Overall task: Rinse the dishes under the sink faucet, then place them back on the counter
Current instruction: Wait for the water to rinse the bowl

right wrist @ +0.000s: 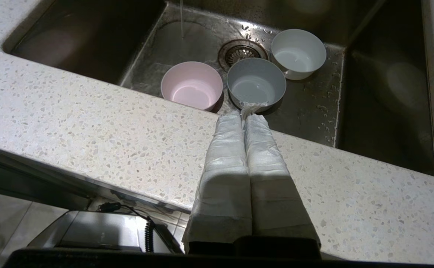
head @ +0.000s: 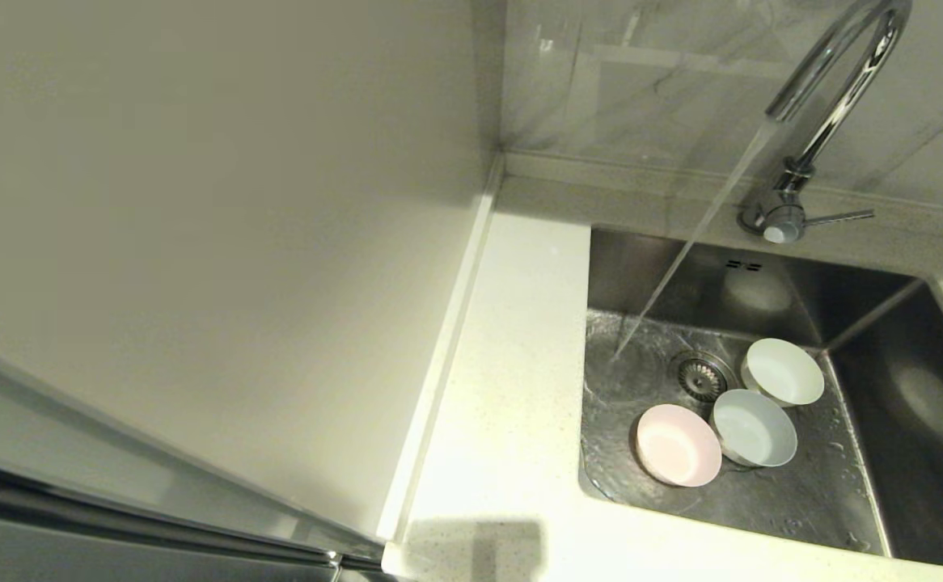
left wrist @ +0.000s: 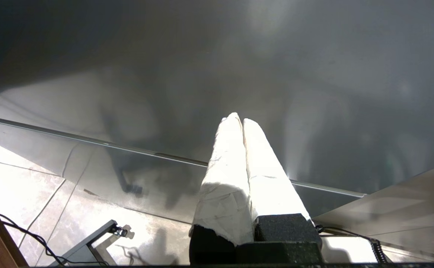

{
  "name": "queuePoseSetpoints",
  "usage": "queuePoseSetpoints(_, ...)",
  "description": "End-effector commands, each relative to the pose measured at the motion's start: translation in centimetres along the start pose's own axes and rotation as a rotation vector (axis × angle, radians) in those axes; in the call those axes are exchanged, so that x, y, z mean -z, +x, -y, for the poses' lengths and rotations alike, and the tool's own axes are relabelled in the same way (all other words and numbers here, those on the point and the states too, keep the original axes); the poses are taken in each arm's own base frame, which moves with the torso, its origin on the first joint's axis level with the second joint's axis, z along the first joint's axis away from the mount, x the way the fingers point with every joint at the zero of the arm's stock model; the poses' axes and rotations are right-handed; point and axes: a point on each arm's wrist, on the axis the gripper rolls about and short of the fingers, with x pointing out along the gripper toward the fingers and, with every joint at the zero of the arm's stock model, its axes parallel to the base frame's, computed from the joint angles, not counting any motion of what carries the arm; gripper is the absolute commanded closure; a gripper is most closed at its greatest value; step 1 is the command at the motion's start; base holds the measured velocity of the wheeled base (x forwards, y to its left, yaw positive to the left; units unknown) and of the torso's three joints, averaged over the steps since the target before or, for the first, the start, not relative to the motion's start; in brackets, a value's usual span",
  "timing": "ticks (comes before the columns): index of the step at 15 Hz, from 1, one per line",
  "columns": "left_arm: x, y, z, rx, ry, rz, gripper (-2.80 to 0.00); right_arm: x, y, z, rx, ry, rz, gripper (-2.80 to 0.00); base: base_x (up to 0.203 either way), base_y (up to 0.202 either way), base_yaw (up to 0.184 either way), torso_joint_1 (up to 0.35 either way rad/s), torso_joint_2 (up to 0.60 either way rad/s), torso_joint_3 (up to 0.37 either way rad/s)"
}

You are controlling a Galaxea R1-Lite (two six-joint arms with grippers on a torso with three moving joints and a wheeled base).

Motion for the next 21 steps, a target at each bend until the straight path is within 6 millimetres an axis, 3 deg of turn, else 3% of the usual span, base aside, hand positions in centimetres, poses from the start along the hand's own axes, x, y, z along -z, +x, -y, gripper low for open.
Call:
queuePoseSetpoints(1,0.0,-0.02,0.0,0.0,-0.001,0.003,0.0,0.0,0.01,0.0,-0.001,0.0,-0.002,0.0,0.0,0.0,0.0,0.0,0.0,0.0)
queuePoseSetpoints(21,0.0,-0.02,0.0,0.0,-0.001,0.003,0.0,0.0,0.01,0.0,-0.001,0.0,-0.002,0.0,0.0,0.0,0.0,0.0,0.0,0.0)
